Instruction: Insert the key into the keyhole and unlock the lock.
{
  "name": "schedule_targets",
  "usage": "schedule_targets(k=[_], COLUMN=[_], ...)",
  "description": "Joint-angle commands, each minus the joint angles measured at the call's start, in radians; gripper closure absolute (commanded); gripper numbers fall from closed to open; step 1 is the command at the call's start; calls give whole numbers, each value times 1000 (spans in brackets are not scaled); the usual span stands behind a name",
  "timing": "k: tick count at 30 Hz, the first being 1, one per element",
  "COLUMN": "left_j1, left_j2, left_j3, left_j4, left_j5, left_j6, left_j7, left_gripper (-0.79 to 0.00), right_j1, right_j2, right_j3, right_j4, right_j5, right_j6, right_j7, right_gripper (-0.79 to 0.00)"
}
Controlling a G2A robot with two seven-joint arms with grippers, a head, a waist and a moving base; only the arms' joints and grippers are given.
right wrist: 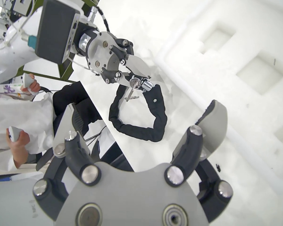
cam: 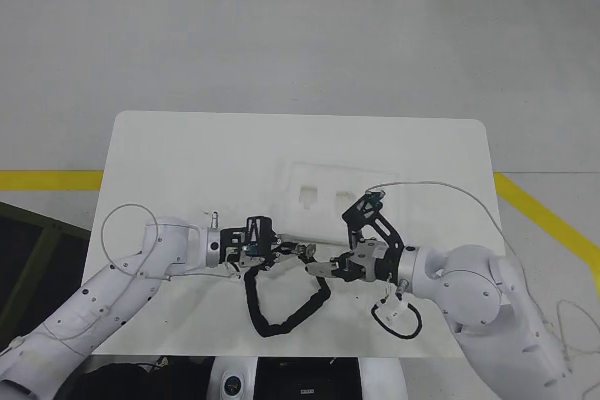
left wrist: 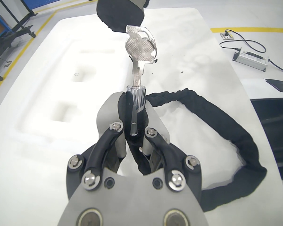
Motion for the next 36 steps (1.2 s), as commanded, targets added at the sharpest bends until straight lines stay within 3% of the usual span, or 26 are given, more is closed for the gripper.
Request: schedule_targets(k=[1, 6, 11, 22, 29, 36], left_j1=[-26, -80, -161, -311, -383, -432], left_j2=[-2, -6, 5, 31, 39, 40], left_j3=[-2, 40, 137, 323, 404, 467], left_j4=[13, 35, 38, 73, 82, 86], left_j5=[-16, -100, -229, -482, -570, -604], left_j6=[-89, -127, -127, -127, -127, -127], left_j7=[-30, -106, -173, -260, -287, -289], left_gripper=[0, 0, 0, 0, 0, 0], right_j1=[0, -4, -9, -8, 26, 75], right_j2=[4, 15, 25, 26, 33, 30], right_j3=[7, 31, 43, 43, 23, -16], right_j4=[19, 42, 60, 52, 64, 98], right_j5=[-2, -66, -162, -186, -386, -553], right_j6=[-98, -263, -447, -453, -643, -717], right_j7=[-14, -48, -125, -136, -239, -396], right_gripper=[-785, -785, -785, -785, -785, -785])
